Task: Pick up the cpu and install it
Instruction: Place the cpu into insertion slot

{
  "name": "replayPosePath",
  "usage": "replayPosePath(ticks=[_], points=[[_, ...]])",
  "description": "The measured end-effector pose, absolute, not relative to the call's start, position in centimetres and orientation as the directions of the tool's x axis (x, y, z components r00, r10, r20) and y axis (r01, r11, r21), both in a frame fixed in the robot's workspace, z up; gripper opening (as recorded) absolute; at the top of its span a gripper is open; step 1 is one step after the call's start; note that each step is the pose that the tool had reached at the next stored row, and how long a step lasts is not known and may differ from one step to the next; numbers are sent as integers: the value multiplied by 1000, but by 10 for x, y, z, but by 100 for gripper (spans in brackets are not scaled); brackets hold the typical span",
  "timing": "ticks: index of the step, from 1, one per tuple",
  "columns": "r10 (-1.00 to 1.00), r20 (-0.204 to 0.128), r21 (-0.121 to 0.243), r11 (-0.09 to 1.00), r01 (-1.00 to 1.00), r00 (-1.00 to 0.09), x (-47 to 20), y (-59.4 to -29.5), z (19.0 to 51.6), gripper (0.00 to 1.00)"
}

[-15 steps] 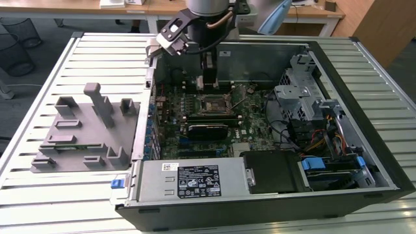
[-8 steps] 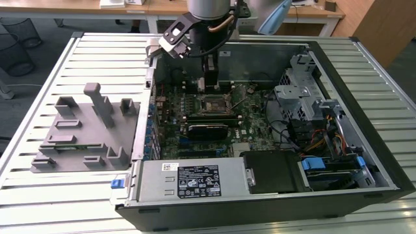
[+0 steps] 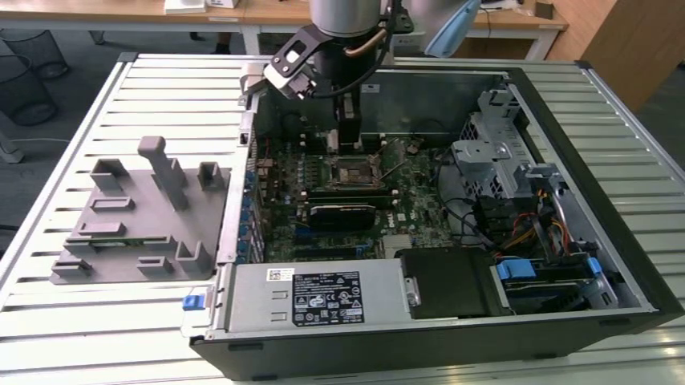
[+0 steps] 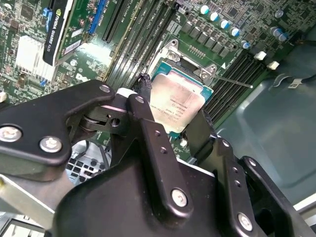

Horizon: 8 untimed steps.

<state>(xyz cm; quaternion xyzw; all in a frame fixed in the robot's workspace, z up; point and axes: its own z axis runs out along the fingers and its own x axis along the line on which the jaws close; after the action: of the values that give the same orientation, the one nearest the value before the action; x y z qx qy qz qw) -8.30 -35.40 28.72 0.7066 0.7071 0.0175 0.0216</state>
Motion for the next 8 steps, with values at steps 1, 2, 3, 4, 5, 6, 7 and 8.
replayPosePath(ticks=[1, 2, 3, 4, 5, 6, 7, 8], points=[[1000, -6, 55, 1, 998, -1, -83, -354, 287, 53], [1000, -6, 55, 1, 998, -1, -83, -354, 286, 53], [1000, -6, 55, 1, 998, 0, -83, -354, 286, 53], [1000, -6, 55, 1, 998, -1, -83, -354, 286, 53], [1000, -6, 55, 1, 998, 0, -83, -354, 285, 53], [1000, -6, 55, 1, 998, 0, -83, -354, 285, 53], [1000, -6, 55, 1, 998, -1, -83, -354, 285, 53], [1000, -6, 55, 1, 998, -1, -83, -354, 284, 53]])
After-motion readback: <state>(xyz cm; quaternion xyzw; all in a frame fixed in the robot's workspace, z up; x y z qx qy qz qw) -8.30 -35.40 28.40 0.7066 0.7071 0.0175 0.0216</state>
